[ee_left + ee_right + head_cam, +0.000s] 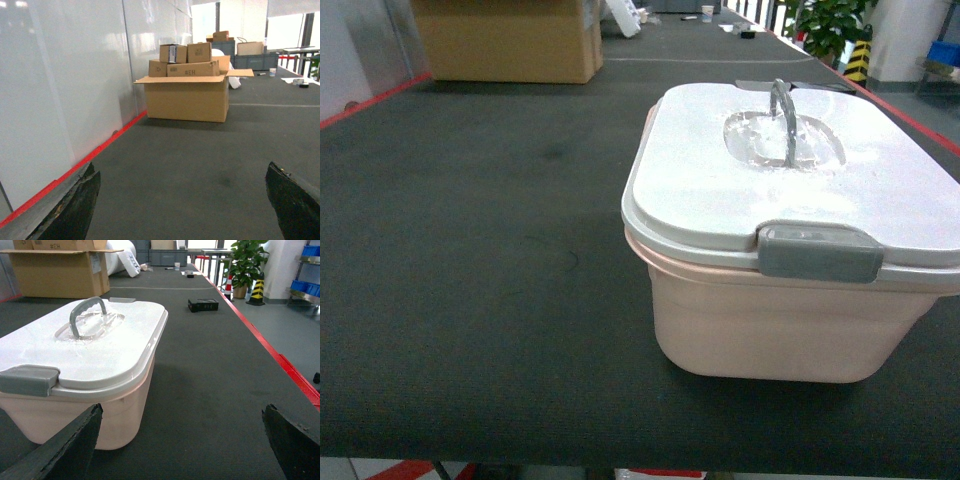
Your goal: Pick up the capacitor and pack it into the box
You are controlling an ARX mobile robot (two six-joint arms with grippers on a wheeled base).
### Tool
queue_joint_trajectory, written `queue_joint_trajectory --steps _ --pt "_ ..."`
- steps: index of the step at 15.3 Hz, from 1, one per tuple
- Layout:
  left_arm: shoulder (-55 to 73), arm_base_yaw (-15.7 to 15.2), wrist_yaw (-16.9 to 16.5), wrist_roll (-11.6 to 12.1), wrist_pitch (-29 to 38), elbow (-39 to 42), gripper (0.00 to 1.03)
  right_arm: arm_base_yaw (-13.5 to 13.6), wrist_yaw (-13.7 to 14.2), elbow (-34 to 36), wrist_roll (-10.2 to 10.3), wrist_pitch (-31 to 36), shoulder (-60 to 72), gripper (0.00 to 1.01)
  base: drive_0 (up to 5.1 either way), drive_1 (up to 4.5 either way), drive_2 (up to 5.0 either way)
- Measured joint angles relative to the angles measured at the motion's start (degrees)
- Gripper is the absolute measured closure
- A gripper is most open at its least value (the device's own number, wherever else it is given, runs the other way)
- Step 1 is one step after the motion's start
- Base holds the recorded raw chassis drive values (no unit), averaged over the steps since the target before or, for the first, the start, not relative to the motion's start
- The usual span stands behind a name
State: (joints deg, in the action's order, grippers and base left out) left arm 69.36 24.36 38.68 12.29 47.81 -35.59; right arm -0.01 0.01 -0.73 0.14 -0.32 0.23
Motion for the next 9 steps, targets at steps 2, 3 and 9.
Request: queue_joint_trajectory --steps 2,3,9 --pt "-8.44 -5.25 -16.74 -7.82 -17.44 3.78 0.30 0.00 0.02 0.00 0.00 -0.04 0.00 0.03 0.0 0.00 0.0" --pt "-11.87 -7.34 -20.72 -9.73 -16.85 8.50 0.43 0.00 0.02 0.00 0.00 0.02 0.00 0.03 0.0 0.00 0.0" --pt "-26.56 -16.81 -30.86 -12.09 -15.69 25.38 1.01 0.00 0.00 0.00 0.00 0.00 0.00 0.03 0.0 0.00 0.0"
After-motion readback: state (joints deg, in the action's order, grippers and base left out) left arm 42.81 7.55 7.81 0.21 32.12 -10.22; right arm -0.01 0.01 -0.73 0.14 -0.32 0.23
